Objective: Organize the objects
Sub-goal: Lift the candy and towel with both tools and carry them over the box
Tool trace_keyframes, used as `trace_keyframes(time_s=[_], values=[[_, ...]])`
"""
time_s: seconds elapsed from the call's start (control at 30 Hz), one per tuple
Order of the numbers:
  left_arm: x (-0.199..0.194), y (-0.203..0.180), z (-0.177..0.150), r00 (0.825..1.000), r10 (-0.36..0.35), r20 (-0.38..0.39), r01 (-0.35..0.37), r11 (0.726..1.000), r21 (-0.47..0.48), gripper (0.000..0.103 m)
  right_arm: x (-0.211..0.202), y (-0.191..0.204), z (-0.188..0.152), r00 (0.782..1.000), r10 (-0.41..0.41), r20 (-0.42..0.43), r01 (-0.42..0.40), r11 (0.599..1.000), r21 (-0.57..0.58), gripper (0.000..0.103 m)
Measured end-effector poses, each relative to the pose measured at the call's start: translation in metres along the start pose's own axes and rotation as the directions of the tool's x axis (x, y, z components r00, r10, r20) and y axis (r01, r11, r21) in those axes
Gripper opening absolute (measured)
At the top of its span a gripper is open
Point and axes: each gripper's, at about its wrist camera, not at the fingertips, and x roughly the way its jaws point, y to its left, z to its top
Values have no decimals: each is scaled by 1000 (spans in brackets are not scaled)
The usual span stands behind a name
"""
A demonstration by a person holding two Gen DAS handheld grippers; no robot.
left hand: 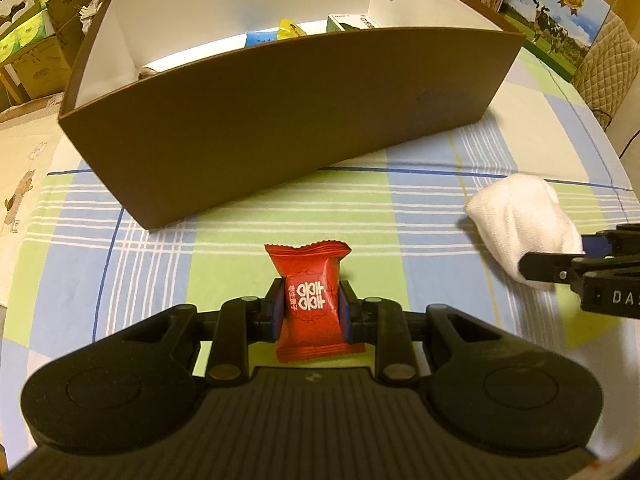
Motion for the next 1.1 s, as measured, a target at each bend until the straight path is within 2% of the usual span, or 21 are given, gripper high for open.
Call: trace_keyframes(time_s=[0.17,0.5,1.1], values=[[-12,1,-3,1000,-19,16,19,1000,-14,22,-10,10,3,999,44,15,-43,999,-11,41],[-45,4,0,995,-42,94,45,999,-31,22,-38,31,15,991,113,69,-110,993,-39,41],[-95,19,28,969,-44,242,58,997,-50,22,-65,58,50,972,185,148,-172,981,-92,41]])
